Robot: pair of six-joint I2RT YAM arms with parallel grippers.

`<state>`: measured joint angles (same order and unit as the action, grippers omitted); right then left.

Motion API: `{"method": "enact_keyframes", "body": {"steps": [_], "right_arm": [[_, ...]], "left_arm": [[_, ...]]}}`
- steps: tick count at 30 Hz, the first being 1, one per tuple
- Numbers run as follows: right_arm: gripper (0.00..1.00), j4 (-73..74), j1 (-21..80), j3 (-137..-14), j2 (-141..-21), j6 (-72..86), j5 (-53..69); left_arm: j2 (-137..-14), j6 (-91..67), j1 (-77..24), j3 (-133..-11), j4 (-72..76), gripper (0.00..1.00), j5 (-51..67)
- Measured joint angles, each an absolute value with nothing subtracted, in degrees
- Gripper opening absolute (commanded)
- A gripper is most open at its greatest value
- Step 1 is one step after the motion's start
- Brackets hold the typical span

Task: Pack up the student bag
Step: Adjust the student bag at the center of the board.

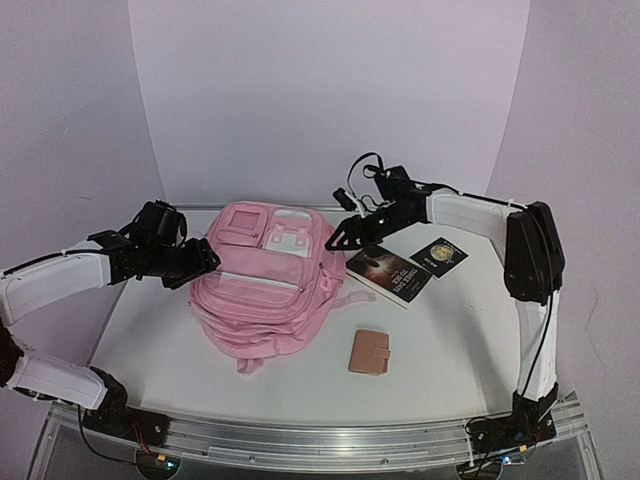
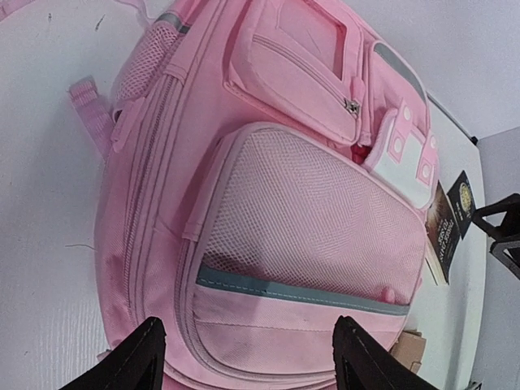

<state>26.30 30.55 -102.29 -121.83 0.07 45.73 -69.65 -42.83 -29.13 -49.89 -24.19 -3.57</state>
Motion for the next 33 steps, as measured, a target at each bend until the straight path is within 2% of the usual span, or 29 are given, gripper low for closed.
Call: {"method": "enact_keyframes", "body": {"steps": [10, 25, 33], "right_arm": [[0.38, 30.15, 32.81, -103.53, -127.98, -7.71, 45.67], [0.36, 32.21, 32.45, -107.21, -131.83, -17.05, 42.37], [0.33, 32.23, 33.18, -107.63, -132.88, -20.84, 40.69]], "left_arm": [[-70.09, -42.92, -30.21, -49.23, -23.99, 0.7, -2.57], [-70.43, -43.52, -30.33, -47.63, -22.12, 0.69, -2.03], [-70.52, -43.0, -32.14, -46.37, -21.47, 0.77, -1.55]]}}
